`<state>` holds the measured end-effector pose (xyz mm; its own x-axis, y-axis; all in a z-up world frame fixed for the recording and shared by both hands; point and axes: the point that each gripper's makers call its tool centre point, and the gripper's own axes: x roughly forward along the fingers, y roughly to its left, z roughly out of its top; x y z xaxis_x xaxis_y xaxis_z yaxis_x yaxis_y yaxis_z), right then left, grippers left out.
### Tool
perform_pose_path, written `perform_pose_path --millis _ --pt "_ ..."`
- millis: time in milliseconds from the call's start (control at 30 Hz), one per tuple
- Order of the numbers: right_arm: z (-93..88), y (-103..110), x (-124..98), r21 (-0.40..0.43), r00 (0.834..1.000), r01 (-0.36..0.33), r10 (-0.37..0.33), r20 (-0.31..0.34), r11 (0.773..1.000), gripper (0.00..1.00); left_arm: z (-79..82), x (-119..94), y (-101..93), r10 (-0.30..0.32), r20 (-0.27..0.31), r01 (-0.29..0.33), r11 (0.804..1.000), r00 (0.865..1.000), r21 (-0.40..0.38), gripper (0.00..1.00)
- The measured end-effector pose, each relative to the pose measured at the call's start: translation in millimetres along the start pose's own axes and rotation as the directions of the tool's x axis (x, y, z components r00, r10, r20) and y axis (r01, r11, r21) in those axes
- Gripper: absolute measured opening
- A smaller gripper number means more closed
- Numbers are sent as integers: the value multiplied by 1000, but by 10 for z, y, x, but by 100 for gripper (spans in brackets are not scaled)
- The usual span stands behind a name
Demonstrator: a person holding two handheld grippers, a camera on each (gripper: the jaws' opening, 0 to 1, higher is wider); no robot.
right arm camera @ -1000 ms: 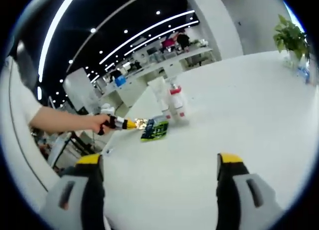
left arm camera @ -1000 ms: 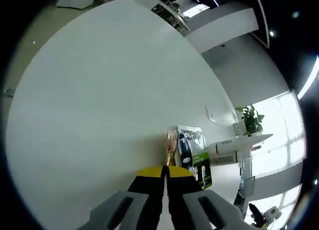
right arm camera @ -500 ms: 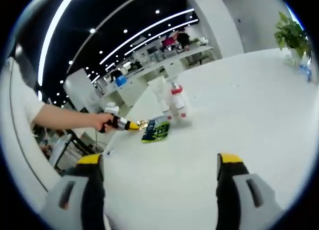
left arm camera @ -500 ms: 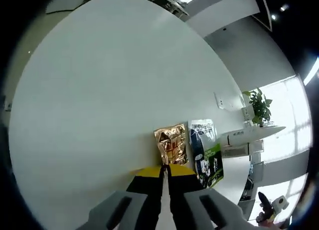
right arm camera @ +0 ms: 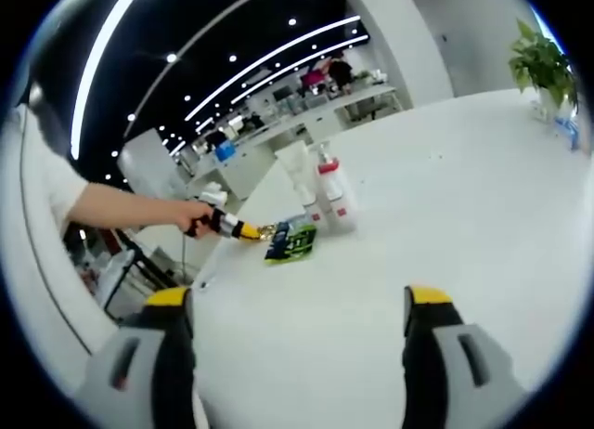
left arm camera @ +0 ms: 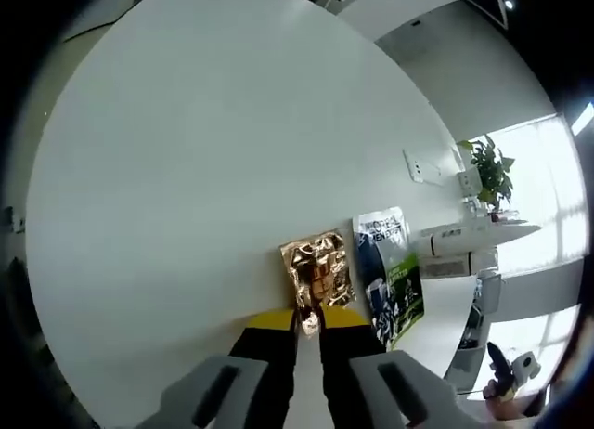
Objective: Arrange the skincare products in the storage area until every visible bottle or jar stands upright without overlapping.
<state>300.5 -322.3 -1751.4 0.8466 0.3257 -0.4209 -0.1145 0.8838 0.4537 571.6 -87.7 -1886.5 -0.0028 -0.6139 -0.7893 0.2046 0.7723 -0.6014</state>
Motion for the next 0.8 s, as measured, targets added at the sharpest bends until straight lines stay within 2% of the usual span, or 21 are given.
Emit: perform_pose_path --millis 333,433,500,533,600,633,667,700,733,767,800 --pt "-25 -8 -33 2 1000 4 -4 6 1000 92 -6 -67 66 53 6 -53 998 999 41 18" --pt "-44 -7 -54 5 1000 2 -2 9 1000 92 57 -107 126 100 53 -104 991 994 82 23" --pt "-54 -6 -60 7 1000 2 -2 9 1000 92 136 -138 111 115 108 -132 977 988 168 24" --pt "-66 -2 -65 8 1000 3 -3 7 1000 92 189 -176 80 130 149 -164 957 980 241 27" --pt "-79 4 -72 9 1000 3 -3 9 1000 92 283 -242 103 190 209 -252 911 959 328 35" --pt "-84 5 -71 10 1000 2 -3 9 1000 92 330 -258 77 198 232 -279 872 952 402 40" --pt "-90 8 -71 11 1000 2 -2 9 1000 92 380 -257 33 195 251 -295 832 948 470 43" --pt "-97 13 -71 11 1000 2 -2 9 1000 92 389 -256 16 192 255 -299 817 948 493 45" --pt "-106 18 -66 11 1000 2 -2 9 1000 92 404 -248 -20 192 257 -308 769 947 560 45" --pt "-108 20 -63 13 1000 2 -2 10 1000 92 405 -235 -45 193 256 -312 736 947 601 45" --pt "-110 21 -61 14 1000 2 -2 10 1000 92 404 -231 -59 192 256 -313 719 947 620 42"
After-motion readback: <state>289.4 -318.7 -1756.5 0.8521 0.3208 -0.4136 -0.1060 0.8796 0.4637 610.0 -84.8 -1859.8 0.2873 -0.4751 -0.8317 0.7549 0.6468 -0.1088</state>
